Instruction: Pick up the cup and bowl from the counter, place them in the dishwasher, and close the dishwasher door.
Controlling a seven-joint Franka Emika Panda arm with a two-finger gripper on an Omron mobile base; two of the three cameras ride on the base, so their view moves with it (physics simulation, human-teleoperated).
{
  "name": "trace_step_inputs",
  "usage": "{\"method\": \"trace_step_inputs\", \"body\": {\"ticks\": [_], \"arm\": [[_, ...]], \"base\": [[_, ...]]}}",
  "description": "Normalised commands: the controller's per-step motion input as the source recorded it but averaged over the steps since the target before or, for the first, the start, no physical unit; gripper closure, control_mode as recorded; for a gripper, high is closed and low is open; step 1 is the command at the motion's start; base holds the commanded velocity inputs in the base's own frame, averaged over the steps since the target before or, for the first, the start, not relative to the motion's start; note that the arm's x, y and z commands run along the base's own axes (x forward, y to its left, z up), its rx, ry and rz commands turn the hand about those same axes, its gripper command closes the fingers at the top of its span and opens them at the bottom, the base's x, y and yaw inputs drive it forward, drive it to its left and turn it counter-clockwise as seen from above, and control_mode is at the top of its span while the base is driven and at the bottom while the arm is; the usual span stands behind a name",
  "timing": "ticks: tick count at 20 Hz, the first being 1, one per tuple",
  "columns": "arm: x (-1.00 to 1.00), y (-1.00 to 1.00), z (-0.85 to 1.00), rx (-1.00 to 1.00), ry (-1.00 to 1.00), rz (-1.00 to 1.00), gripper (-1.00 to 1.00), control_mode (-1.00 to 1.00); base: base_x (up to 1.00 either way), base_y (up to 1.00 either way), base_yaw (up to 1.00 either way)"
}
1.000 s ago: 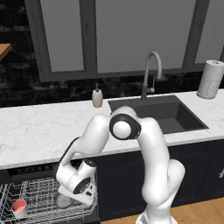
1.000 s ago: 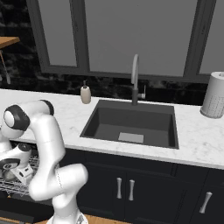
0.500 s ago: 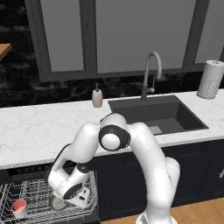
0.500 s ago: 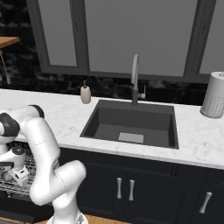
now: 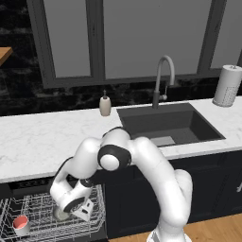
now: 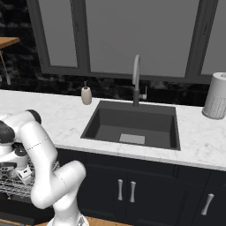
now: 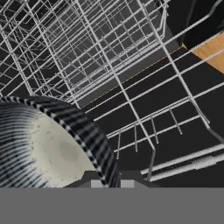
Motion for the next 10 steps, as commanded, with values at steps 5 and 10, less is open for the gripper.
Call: {"method": "trace_step_inputs", "body": {"ticks": [5, 10], "arm": [[0.48, 0.25, -0.37, -0.03, 0.00, -0.05, 1.00, -1.00], [0.16, 0.24, -0.43, -0.02, 0.08, -0.01, 1.00, -1.00]], "base": [[0.00, 0.00, 0.00], [0.00, 0.00, 0.00]]}}
